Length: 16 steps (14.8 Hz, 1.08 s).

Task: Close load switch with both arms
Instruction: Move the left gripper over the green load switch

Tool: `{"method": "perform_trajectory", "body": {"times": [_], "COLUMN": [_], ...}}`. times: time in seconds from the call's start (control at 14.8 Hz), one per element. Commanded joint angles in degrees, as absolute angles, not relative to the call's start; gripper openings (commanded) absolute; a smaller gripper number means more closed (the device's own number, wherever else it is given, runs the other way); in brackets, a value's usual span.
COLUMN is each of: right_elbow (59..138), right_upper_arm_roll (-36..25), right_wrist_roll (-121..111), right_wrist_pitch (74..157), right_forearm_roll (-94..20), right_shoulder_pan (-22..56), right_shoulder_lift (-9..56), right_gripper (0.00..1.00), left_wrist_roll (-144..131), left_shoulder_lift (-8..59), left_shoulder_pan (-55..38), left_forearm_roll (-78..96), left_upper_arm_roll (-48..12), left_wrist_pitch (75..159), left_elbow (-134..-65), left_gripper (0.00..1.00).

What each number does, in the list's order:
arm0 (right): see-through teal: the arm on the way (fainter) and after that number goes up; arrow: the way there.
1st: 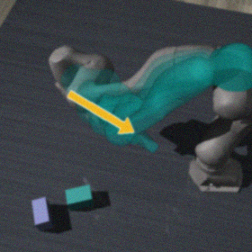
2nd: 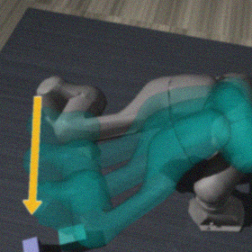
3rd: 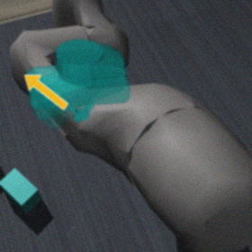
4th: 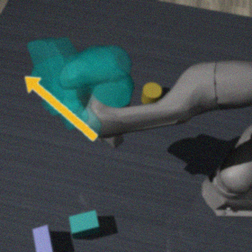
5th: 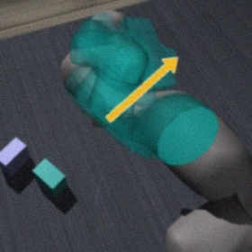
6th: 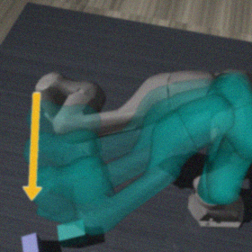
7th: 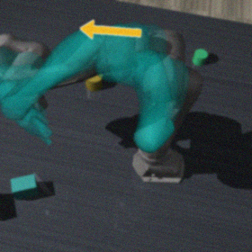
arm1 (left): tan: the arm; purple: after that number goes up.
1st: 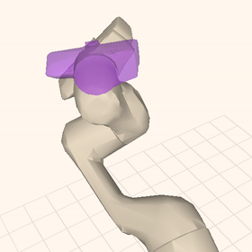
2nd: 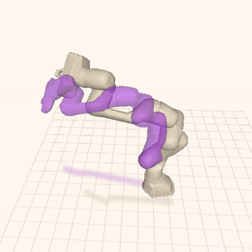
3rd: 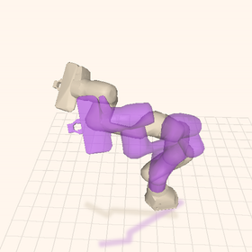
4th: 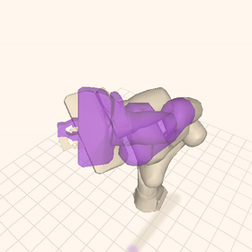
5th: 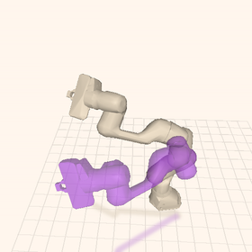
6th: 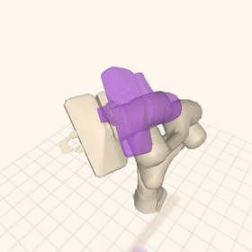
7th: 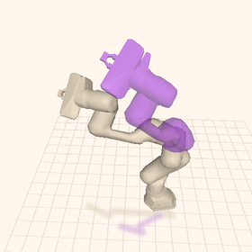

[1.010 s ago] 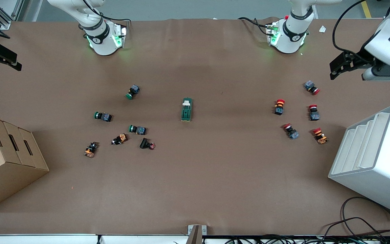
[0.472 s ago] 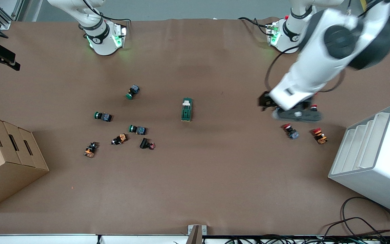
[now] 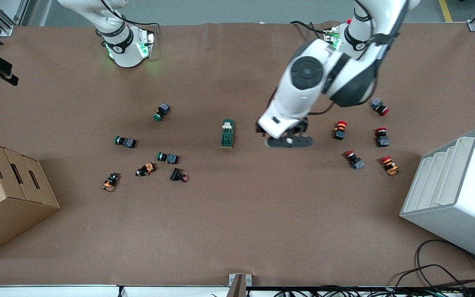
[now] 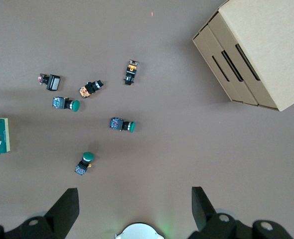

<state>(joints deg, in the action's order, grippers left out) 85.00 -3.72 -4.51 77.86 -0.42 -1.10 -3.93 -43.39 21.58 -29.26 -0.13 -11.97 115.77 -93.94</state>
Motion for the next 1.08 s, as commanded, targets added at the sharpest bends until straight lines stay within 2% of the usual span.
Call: {"method": "perform_trajectory", "body": {"times": [0.0,0.47,0.67,1.01], "right_elbow": [84.7,84.6,85.5,86.7], "right_upper_arm_roll": [-3.2,-3.1,-2.8,-2.6], "right_wrist_roll": [-4.2,-4.9,-0.3,30.7], "right_wrist_pitch": [77.7,79.8,82.0,83.1], "right_forearm_roll": [0.2,0.4,-0.7,-5.2], "right_shoulder_pan": [-2.3,-4.2,-3.3,6.0], "right_shoulder_lift": [-1.9,10.6,10.5,10.6], "right_gripper": [1.0,1.0,1.0,1.0], "left_wrist_roll": [-54.4,-75.1,-87.4,-103.3], "left_shoulder_lift": [23.5,31.0,33.8,38.1], "left_shoulder_pan": [-34.8,-47.4,-52.3,-55.8], "left_forearm_roll": [-0.7,-19.2,-34.0,-54.9], "left_upper_arm_roll": [-11.6,-11.7,-11.7,-11.7], "left_wrist_pitch": [120.7,128.6,129.5,130.3], "left_elbow": [-95.7,-97.0,-98.1,-101.1], "left_gripper": [1.0,0.98,0.98,0.98]}}
